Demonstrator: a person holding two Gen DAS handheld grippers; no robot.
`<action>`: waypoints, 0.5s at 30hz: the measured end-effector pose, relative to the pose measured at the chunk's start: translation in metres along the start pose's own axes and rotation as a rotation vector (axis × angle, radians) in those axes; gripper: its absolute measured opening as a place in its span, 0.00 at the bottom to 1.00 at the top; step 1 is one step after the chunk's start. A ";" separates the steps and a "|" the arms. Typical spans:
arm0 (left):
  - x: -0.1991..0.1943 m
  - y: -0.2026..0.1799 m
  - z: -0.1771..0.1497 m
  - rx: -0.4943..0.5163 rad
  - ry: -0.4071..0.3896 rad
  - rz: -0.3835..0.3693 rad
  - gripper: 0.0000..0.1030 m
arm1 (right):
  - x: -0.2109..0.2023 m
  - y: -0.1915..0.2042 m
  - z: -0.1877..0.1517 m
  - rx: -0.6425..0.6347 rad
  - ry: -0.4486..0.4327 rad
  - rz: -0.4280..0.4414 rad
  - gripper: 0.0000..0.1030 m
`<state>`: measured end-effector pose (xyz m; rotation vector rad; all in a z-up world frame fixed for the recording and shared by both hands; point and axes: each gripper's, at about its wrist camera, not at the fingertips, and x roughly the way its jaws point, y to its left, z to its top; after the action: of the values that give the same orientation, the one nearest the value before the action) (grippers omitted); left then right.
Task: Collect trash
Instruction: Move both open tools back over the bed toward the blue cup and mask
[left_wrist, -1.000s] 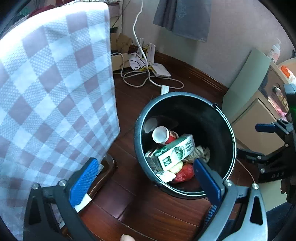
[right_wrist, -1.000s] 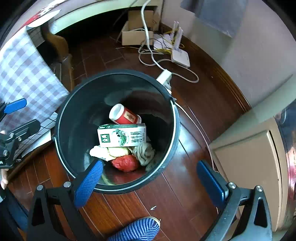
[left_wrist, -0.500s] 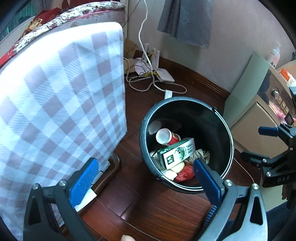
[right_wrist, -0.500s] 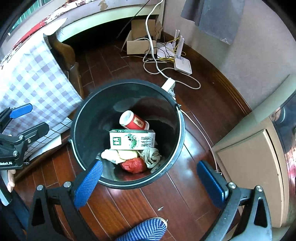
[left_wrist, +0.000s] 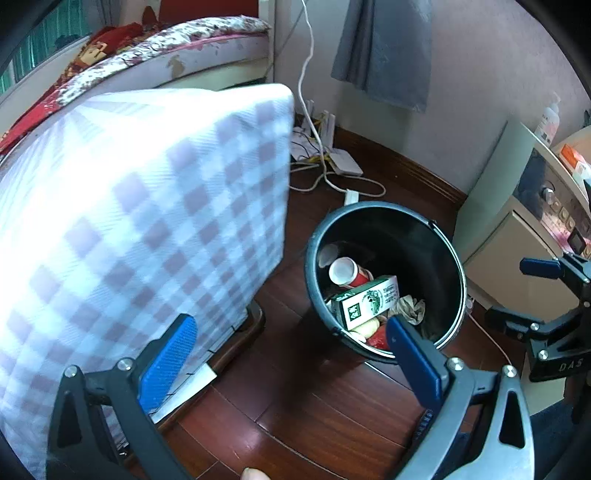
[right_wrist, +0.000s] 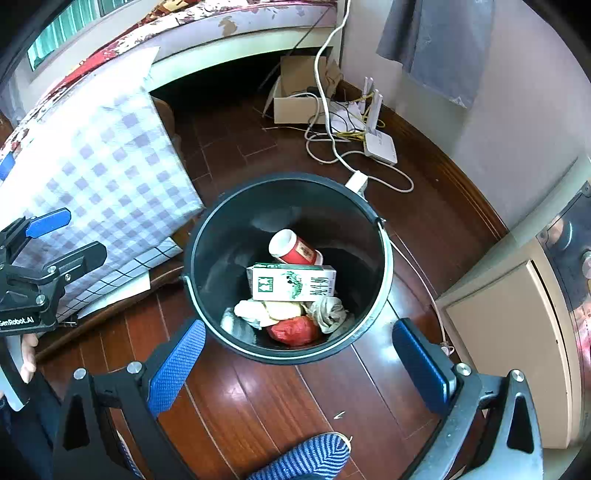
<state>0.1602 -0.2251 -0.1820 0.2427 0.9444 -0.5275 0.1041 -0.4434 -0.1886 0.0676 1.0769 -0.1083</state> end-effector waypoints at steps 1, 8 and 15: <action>-0.004 0.002 -0.001 -0.004 -0.004 0.004 0.99 | -0.002 0.003 -0.001 -0.002 -0.004 0.001 0.99; -0.030 0.017 -0.007 -0.023 -0.032 0.028 0.99 | -0.020 0.024 0.002 -0.026 -0.043 0.026 0.99; -0.059 0.033 -0.007 -0.068 -0.080 0.063 0.99 | -0.038 0.047 0.011 -0.057 -0.097 0.049 0.99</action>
<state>0.1446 -0.1753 -0.1383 0.1880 0.8727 -0.4428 0.1014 -0.3960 -0.1502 0.0370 0.9800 -0.0370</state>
